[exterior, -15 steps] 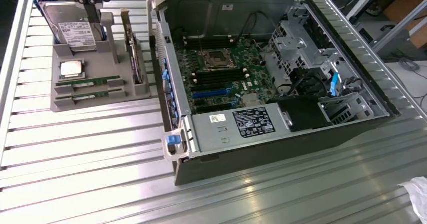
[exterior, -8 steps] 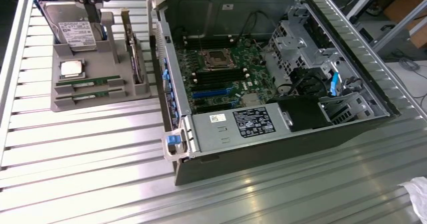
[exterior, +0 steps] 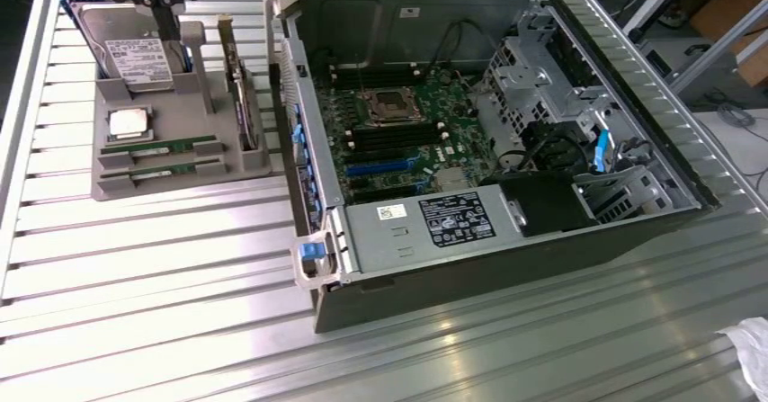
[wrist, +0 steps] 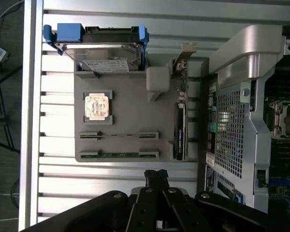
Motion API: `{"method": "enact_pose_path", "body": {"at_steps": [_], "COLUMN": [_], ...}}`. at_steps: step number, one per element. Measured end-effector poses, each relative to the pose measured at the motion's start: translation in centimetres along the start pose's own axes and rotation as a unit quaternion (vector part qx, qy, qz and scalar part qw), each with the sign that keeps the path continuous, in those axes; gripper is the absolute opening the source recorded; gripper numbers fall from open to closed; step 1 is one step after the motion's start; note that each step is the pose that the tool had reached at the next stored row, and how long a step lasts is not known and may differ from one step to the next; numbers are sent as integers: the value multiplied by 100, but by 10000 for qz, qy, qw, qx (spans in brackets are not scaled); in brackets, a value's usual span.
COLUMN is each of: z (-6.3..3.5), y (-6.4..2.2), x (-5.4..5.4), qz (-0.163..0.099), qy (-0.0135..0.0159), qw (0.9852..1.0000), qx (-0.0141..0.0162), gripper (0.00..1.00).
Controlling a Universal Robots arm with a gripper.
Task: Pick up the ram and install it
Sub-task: 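Pick up the ram and move it above insertion slot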
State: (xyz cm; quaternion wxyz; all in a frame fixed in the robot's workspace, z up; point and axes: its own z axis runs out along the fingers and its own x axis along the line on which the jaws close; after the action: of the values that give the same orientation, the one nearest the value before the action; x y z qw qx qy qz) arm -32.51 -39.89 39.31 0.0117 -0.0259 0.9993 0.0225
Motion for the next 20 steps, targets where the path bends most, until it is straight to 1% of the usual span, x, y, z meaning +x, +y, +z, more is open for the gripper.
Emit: {"method": "enact_pose_path", "body": {"at_steps": [4, 9, 11, 17, 20], "z": [0, 0, 0, 0, 0], "y": [0, 0, 0, 0, 0], "x": [0, 0, 0, 0, 0], "qz": [-249, -534, -694, -976, -1161], "qy": [11, 24, 31, 44, 52], "qw": [9997, 9986, 9976, 9952, 9932], "qx": [-3, -9, -12, -15, -18], "gripper": [11, 11, 11, 11, 11]}}
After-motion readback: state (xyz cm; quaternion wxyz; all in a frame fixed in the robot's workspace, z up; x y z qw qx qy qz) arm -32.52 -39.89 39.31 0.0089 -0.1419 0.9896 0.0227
